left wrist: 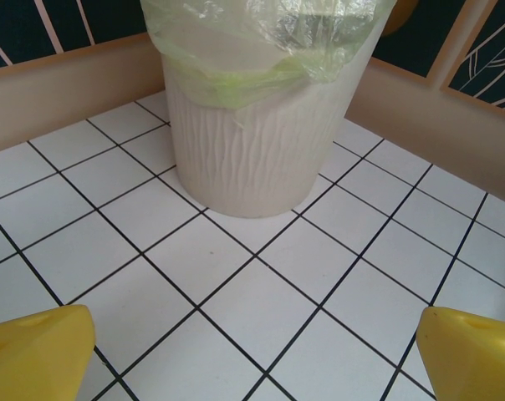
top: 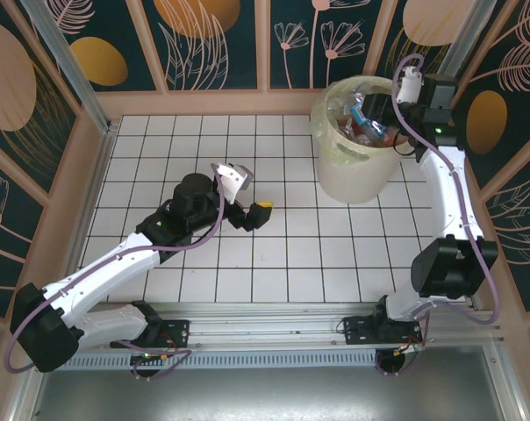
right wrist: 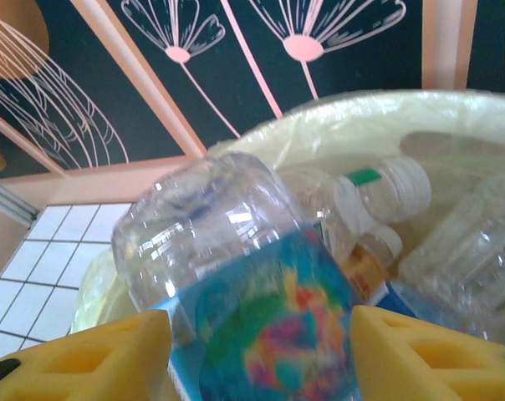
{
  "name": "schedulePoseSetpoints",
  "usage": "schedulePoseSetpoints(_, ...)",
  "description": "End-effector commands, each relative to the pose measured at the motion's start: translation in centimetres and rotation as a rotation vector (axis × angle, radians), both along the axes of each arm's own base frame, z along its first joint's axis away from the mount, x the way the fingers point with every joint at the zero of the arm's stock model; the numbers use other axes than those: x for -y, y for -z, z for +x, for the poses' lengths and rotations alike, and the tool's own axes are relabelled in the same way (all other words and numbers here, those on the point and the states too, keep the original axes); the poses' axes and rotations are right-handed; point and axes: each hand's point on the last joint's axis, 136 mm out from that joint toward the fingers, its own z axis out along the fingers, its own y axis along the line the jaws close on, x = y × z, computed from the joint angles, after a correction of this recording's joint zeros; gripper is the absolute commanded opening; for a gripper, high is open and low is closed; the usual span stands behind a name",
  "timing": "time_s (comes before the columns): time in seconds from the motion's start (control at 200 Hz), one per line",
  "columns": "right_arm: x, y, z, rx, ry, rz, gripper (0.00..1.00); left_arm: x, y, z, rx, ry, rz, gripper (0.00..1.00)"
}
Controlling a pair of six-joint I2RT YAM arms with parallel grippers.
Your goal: Put the plastic bottles in the bin
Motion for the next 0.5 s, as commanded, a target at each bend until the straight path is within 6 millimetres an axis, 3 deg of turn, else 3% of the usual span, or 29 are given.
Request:
schedulePoseSetpoints(0.0, 0.7, -0.4, -1.9, -0.006, 0.01, -0.029, 0.61, 0.1, -1.1, -0.1, 0.017, 0.003, -0.031, 0.99)
schedulePoseSetpoints(0.11, 0.5, -2.2, -2.0, 0.047, -0.009, 0.013, 0.68, 0.1, -1.1, -0.1, 0.018, 0.004, -0.034, 0.99)
schedulePoseSetpoints(0.23, -0.6, -3.5, -0.4, 0.069, -0.046, 0.068, 0.77, 0.4, -1.1, 0.0, 0.014, 0.012, -0.038, 0.99)
schedulePoseSetpoints(0.355, -1.0, -3.0, 2.1, 0.043, 0.025, 0.051, 0.87, 0.5, -1.3, -0.1, 0.01, 0.016, -0.043, 0.99)
schedulePoseSetpoints(0.495, -2.0, -2.2, 3.6, 0.02, 0.019, 0.062, 0.89, 0.2, -1.3, -0.2, 0.011, 0.007, -0.042, 0.99)
